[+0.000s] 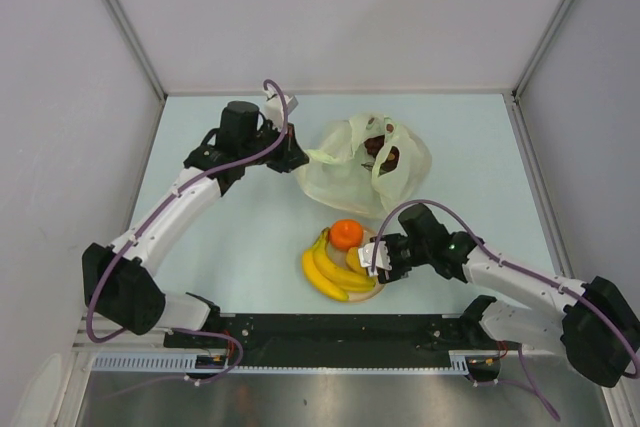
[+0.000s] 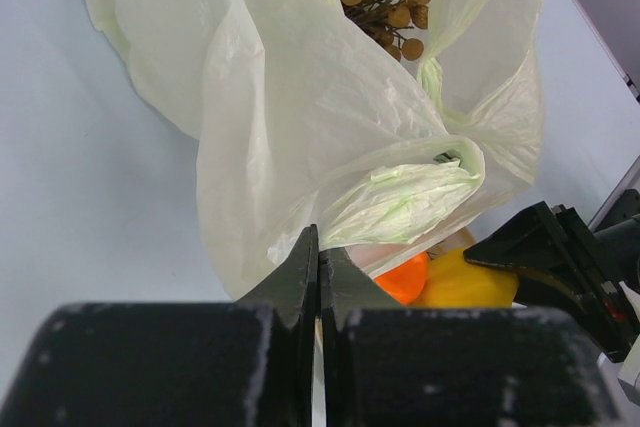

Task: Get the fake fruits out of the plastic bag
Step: Place the fake fruit on the plate.

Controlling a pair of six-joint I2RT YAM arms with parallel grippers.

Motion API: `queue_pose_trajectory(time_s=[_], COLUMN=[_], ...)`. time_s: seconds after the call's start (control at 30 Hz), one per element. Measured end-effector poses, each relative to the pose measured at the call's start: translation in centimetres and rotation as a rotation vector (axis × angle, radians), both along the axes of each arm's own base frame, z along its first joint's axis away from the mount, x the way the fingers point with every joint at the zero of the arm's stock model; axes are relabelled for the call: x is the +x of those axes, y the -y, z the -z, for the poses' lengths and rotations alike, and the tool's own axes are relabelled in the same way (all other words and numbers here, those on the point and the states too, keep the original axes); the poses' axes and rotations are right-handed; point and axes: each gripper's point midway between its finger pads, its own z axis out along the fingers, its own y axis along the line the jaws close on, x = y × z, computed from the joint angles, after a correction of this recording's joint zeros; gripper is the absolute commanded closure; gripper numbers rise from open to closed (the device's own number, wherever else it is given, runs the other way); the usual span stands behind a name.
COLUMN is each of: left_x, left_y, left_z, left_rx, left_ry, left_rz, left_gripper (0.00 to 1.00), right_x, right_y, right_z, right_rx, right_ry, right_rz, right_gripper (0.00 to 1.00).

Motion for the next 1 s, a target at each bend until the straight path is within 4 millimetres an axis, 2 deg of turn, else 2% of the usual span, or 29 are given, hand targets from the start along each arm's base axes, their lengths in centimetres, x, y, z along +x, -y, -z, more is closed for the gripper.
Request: queue_pose_trajectory(time_s=[0.17, 0.43, 0.47, 0.5, 0.53, 0.57, 0.7, 0.8, 0.9, 1.0], left_x=[0.1, 0.2, 0.2, 0.2, 0.2, 0.2, 0.2, 0.2, 0.2, 0.2], left_y=[0.0, 0.0, 0.0, 0.0, 0.0, 0.0, 0.1, 0.1, 0.1, 0.1], left_z=[0.2, 0.6, 0.6, 0.6, 0.6, 0.6, 0.8, 0.8, 0.8, 0.8], left_rx=[0.006, 0.012, 0.012, 0.013, 0.013, 0.013, 0.015, 0.015, 0.015, 0.015], left_ry=[-0.002, -0.009, -0.009, -0.009, -0.009, -0.01, -0.013, -0.014, -0.014, -0.015], left_rz=[0.003, 0.002, 0.002, 0.002, 0.002, 0.002, 0.002, 0.002, 0.003, 0.003], left_gripper=[1.0, 1.0, 1.0, 1.0, 1.0, 1.0, 1.0, 1.0, 1.0, 1.0], right_x=[0.3, 0.7, 0.8, 0.8, 0.8, 0.8, 0.8, 1.0, 1.2, 1.1], right_y=[-0.7, -1.4, -1.4, -1.4, -1.3, -1.3, -1.0, -0.8, -0.2, 1.0], right_z=[0.1, 0.1, 0.1, 0.2, 0.3, 0.5, 1.0, 0.5, -1.6, -5.4], right_rx=[0.019, 0.043, 0.043, 0.042, 0.039, 0.036, 0.023, 0.025, 0.054, 0.101], right_ry=[0.028, 0.05, 0.052, 0.053, 0.053, 0.051, 0.053, 0.083, 0.154, 0.252], right_rz=[-0.055, -0.097, -0.1, -0.102, -0.104, -0.106, -0.11, -0.111, -0.106, -0.092], right_gripper=[0.61, 0.36, 0.31, 0.21, 0.17, 0.02, 0.0, 0.0, 0.0, 0.0])
